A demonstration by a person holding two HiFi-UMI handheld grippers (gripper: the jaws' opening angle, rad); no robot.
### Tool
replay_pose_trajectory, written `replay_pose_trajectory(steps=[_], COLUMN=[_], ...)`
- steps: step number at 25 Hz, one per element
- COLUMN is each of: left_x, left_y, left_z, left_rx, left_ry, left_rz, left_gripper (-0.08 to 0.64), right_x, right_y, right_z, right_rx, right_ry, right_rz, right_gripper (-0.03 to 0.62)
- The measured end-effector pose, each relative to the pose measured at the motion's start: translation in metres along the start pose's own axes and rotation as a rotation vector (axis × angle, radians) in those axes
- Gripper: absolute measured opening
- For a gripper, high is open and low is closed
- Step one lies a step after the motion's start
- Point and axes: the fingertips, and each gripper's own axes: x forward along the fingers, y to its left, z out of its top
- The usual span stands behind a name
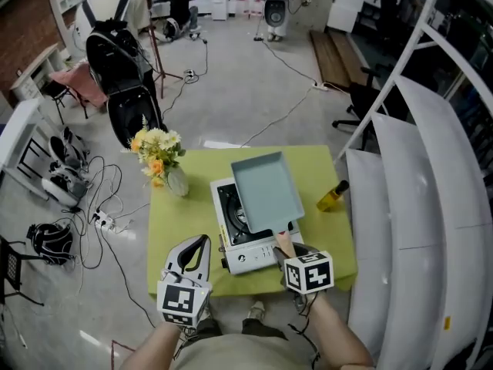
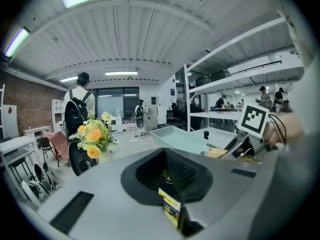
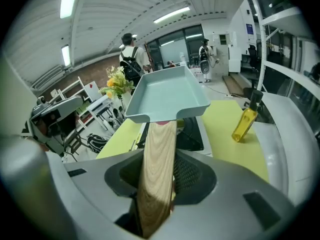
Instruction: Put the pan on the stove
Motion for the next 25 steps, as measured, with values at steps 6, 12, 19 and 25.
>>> replay_pose_trajectory(steps=[6,12,19,25], left_x=[-0.004,-0.013,-0.018,-0.021], left_y=[0.004,0.006,0.004,0.002], left_z=[-0.009,-0.015,-0.024,-0.026], left_rx=[0.002,0.001,0.003,0.007], left_ry=[0.027,0.04,0.067,0.077], left_rz=[0.01,0.005,-0.014,-0.03], left_gripper=[0.006,0.006,0.006,0.006], right_x=[0.024,0.047,0.058,0.066], right_y=[0.002,0.008,0.012,0.01], right_z=[-0.019,-0.039,-0.049,-0.053], right_rx=[0.019,0.037,0.046,0.044], right_ry=[0.04,0.079,0.097,0.104], right_rz=[-0.007,-0.009,-0.028,-0.052], right_gripper=[0.14,0.14,0.14,0.143])
